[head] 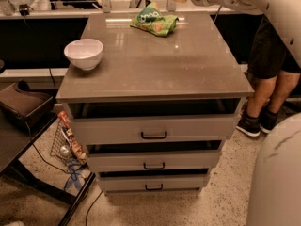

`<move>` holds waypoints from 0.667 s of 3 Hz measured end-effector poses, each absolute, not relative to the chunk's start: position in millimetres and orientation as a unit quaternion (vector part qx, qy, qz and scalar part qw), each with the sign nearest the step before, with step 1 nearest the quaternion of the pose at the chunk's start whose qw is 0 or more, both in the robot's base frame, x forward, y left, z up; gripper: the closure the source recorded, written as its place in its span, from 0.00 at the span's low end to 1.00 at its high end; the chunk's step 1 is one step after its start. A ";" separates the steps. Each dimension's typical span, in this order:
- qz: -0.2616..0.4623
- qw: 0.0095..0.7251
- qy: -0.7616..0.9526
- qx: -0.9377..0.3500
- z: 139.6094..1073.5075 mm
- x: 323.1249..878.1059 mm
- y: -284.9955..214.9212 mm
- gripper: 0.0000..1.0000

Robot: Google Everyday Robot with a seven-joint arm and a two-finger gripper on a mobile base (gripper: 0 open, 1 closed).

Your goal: Place orange into white bowl

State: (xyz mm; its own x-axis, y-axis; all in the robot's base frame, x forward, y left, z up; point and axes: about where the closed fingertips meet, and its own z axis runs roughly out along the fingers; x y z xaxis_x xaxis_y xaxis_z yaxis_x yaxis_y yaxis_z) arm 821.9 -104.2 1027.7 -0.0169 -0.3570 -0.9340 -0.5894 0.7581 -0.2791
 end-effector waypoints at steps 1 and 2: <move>0.145 0.617 0.685 -0.358 1014.6 820.5 -49.1 1.00; 0.185 0.622 0.655 -0.388 1013.8 803.2 17.7 1.00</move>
Offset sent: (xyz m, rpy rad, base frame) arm -0.0479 0.2007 -0.0170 0.1031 -0.0463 0.3532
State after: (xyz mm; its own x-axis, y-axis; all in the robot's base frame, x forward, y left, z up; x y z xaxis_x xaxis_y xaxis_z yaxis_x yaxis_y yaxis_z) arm 803.2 17.7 1013.8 0.0744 -0.2790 -0.9574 -0.7384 0.6299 -0.2410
